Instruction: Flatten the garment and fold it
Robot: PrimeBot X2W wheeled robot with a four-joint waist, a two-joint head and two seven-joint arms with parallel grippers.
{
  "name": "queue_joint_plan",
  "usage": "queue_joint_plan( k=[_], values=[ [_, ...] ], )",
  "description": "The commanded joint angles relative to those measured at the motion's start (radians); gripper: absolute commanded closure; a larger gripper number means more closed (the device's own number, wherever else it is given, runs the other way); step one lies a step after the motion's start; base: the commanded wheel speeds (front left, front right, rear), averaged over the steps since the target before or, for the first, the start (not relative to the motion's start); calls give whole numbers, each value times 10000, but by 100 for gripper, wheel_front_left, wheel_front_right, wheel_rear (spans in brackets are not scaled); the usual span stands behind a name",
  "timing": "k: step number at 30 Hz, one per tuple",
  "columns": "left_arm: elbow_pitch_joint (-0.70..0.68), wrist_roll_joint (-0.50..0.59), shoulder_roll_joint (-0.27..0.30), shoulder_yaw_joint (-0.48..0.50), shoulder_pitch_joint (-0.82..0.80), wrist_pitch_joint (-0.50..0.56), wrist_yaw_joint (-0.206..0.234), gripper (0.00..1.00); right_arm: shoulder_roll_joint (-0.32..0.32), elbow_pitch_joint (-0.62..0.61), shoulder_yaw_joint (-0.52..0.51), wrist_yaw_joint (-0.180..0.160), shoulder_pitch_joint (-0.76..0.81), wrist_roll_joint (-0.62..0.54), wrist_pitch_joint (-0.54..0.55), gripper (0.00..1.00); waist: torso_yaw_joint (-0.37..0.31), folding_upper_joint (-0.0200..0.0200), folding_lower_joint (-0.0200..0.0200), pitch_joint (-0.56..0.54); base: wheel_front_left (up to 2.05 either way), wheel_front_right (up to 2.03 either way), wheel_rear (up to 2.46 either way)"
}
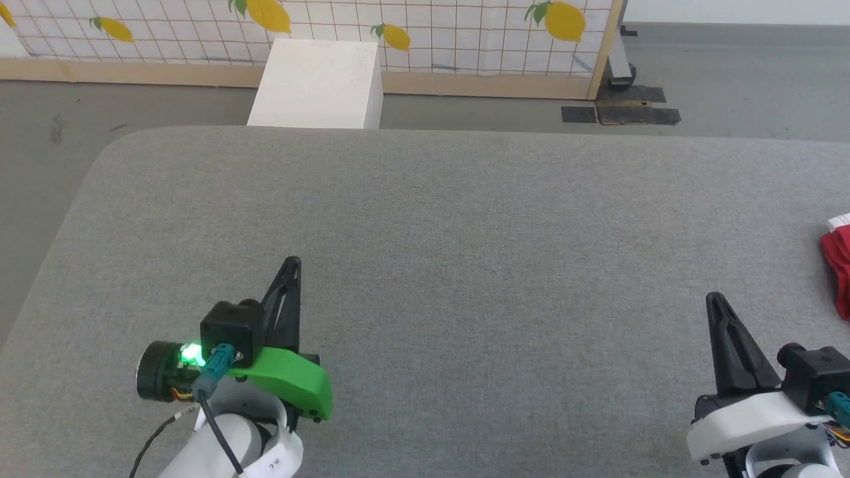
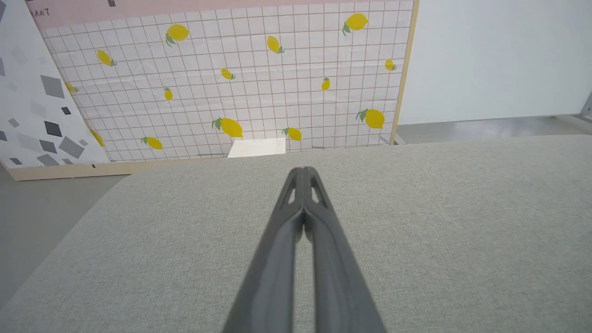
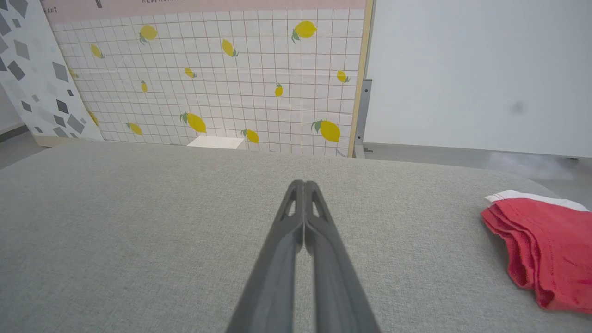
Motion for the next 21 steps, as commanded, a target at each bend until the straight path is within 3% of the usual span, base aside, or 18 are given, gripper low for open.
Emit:
queue_joint_plan(
  k=[1,21],
  values=[
    [-31,190,-117,196,232,64,-114,100,42,30,52,-5,-171,-92,34,100,-6,0,0,-11,0,0,0],
    [-67,1214,-906,1408,684,398,-819,100,104,100,242,-7,-270,-269,226,100,-90,0,0,-154,0,0,0]
  ],
)
